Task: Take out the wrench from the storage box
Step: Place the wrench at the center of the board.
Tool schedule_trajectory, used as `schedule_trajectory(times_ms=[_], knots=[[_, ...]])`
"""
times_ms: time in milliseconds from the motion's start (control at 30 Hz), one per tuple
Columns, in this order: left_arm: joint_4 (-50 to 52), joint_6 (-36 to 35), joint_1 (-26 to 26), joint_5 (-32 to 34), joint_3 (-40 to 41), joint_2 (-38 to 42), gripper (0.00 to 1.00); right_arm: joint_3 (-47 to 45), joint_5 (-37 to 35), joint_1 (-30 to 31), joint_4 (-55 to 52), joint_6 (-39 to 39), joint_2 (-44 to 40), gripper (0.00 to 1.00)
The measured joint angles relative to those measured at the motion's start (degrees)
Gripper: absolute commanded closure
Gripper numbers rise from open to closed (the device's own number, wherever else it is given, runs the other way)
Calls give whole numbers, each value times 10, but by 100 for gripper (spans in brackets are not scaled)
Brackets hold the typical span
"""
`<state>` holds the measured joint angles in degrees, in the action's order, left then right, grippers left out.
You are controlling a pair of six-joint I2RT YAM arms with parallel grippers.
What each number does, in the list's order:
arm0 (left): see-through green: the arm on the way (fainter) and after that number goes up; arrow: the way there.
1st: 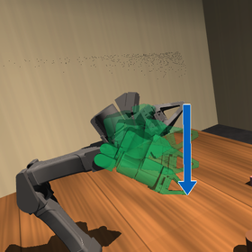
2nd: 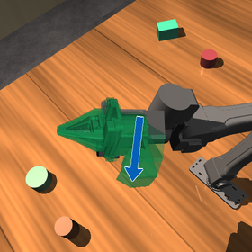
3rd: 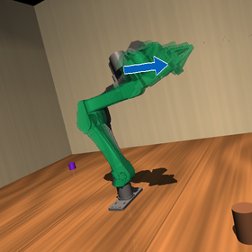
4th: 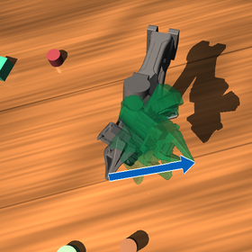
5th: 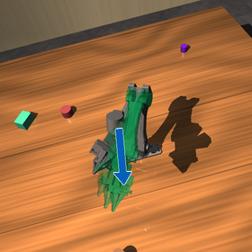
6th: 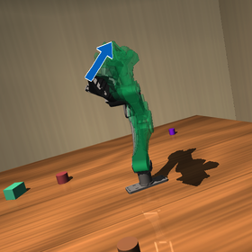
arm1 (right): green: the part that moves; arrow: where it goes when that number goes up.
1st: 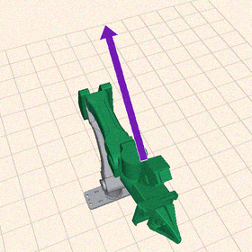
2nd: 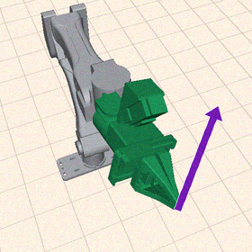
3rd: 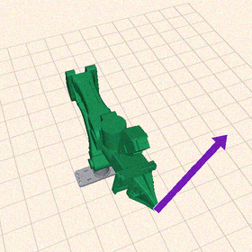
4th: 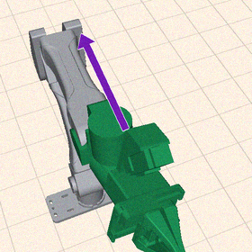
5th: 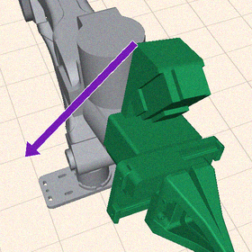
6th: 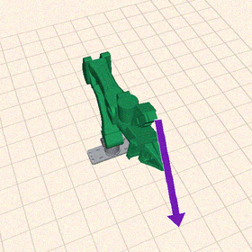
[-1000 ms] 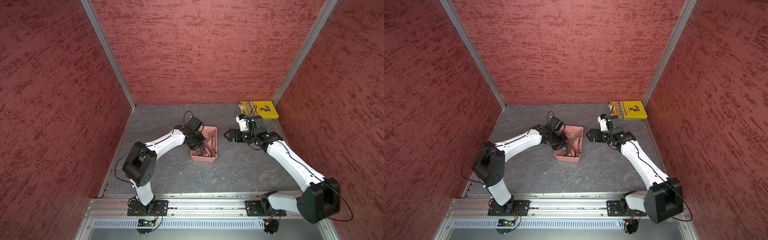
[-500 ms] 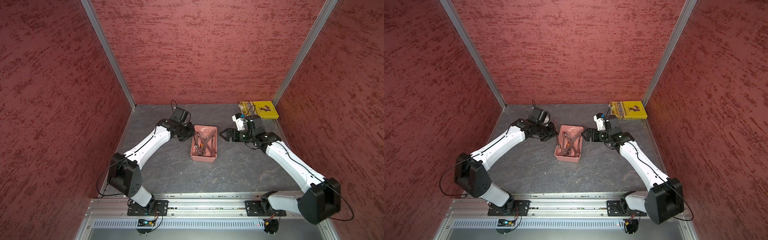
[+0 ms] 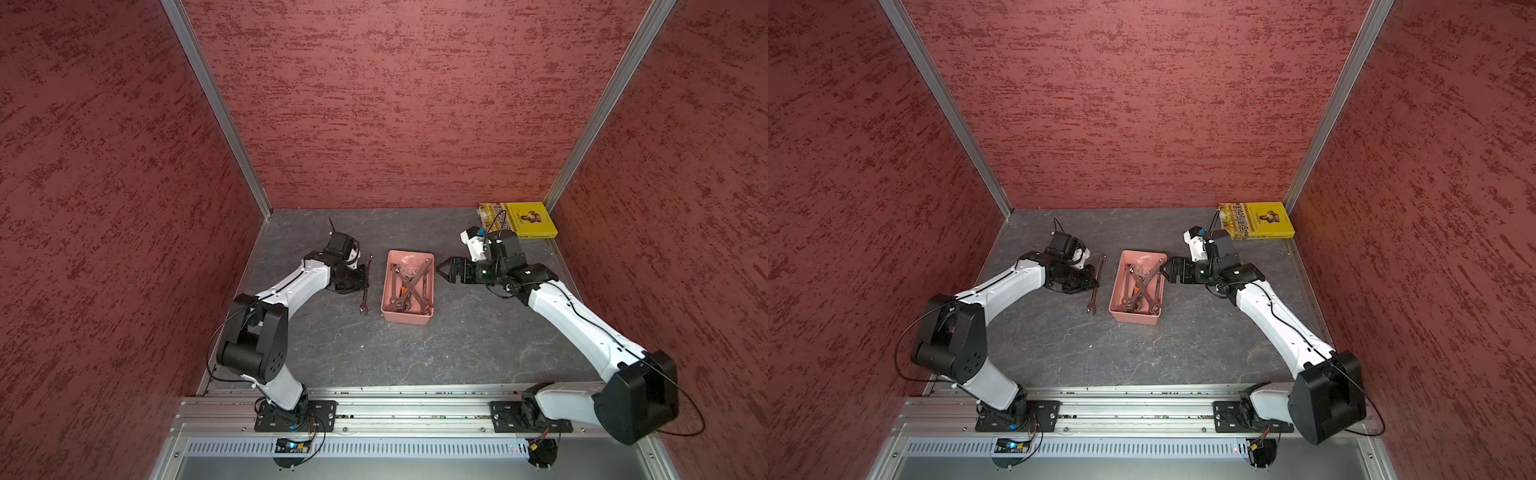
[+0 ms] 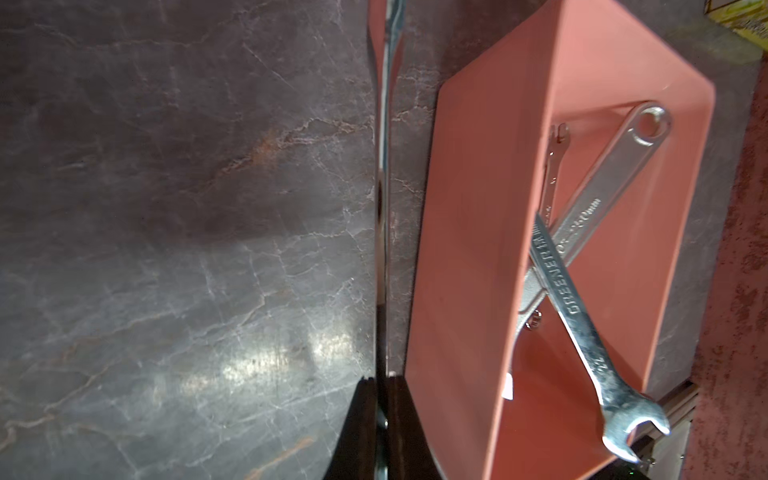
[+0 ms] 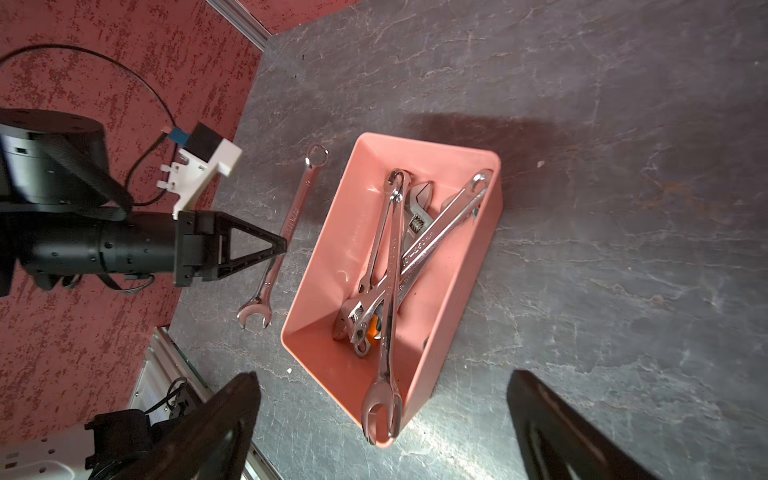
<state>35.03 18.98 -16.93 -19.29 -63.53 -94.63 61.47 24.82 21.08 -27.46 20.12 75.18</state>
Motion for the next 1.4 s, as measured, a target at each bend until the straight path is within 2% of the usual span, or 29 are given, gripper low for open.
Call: schedule_trajectory(times_ms=[233, 433, 733, 967, 1033, 1100, 1267, 1400], knots=[[-47, -18, 2, -11, 22, -65, 100, 0, -8, 1, -5, 0, 0, 2], [-89, -18, 2, -15, 24, -89, 100, 0, -14, 1, -12, 0, 0, 2], [-111, -19, 9, -15, 31, -102, 80, 0, -24, 1, -19, 0, -1, 2], [-114, -21, 14, -25, 32, -103, 71, 0, -28, 1, -22, -1, -1, 2], [-110, -23, 15, -26, 30, -102, 71, 0, -29, 1, -23, -1, -1, 2], [-102, -25, 16, -24, 26, -102, 66, 0, -30, 1, -24, -1, -1, 2], [-30, -12, 9, 17, 0, -75, 62, 2, -36, 1, -32, -7, -6, 1], [24, 31, -38, 62, -57, -16, 59, 6, -43, 1, -42, -12, -14, 2]])
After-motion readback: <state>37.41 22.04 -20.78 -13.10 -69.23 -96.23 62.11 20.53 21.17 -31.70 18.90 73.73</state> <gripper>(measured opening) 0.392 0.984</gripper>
